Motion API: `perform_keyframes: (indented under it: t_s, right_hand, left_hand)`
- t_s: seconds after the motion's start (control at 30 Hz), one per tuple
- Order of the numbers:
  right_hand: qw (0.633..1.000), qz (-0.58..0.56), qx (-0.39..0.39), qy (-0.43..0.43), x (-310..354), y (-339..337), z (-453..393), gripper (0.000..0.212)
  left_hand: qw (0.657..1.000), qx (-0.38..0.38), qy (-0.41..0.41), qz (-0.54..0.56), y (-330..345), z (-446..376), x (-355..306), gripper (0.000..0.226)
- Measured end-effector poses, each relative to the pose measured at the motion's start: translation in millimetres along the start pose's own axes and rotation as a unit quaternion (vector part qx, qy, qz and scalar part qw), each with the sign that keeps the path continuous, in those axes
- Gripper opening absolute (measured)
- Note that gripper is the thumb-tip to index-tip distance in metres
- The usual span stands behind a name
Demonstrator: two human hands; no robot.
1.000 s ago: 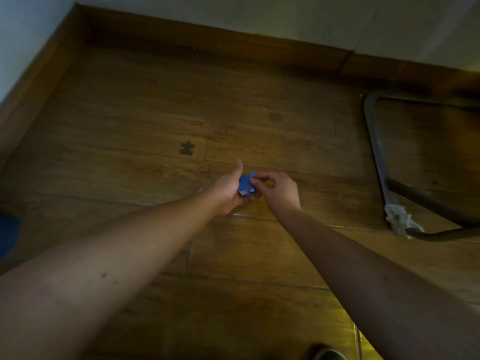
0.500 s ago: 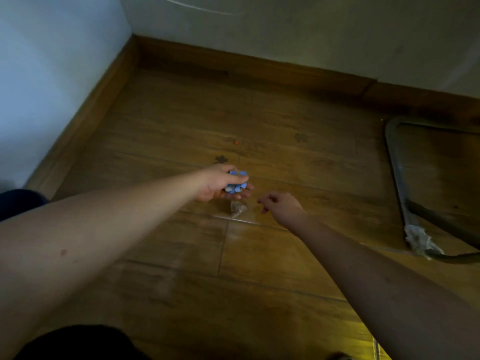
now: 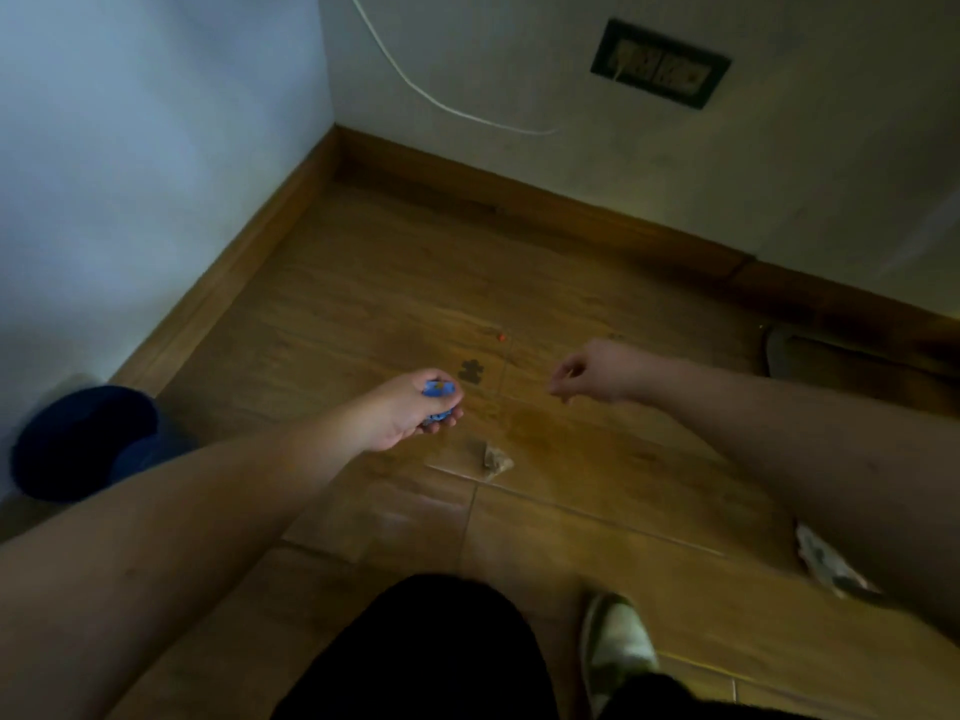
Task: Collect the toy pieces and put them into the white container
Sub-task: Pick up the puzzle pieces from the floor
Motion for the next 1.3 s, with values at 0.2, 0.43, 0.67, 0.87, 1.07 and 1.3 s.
perform_keyframes:
  t_s: [0.2, 0.43, 0.67, 0.87, 1.07, 1.3]
  right_hand:
    - [1.000, 0.006, 0.001, 0.007, -31.3, -2.2, -47.2, 0.026]
    - [0.999, -0.042, 0.022, 0.016, -29.5, 64.5, -117.5, 0.021]
    - [0.999, -0.032, -0.010, -0.040, 6.4, 75.1, -174.7, 0.034]
    - [0.996, 0.018, -0.082, -0.042, 23.4, 94.5, -218.1, 0.060]
    - [0.998, 0.002, -0.056, 0.026, 29.0, 107.3, -245.4, 0.071]
    - [0.996, -0.036, -0.080, 0.023, 25.0, 98.9, -247.9, 0.044]
  left_hand:
    - [0.998, -0.003, -0.037, -0.054, 8.9, -25.2, 8.4, 0.011]
    - [0.996, -0.050, -0.058, 0.039, -4.5, -18.6, -3.1, 0.008]
    - [0.975, -0.143, -0.103, 0.134, -18.0, -21.3, 15.0, 0.008]
    - [0.947, -0.162, -0.121, 0.250, 1.8, -37.0, 30.9, 0.020]
    - [0.945, -0.162, -0.102, 0.266, 11.3, -52.6, 31.0, 0.025]
    - [0.945, -0.217, -0.101, 0.221, -4.3, -63.6, 40.9, 0.027]
Point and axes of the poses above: each hand's wrist, its own z-axis away from the middle knuckle, its own y-axis out of the palm, x = y × z, the point moved 4 cm from there along -z, towards the middle knuckle, and after that the axes turned 9 degrees about y, right-handed, at the moved point
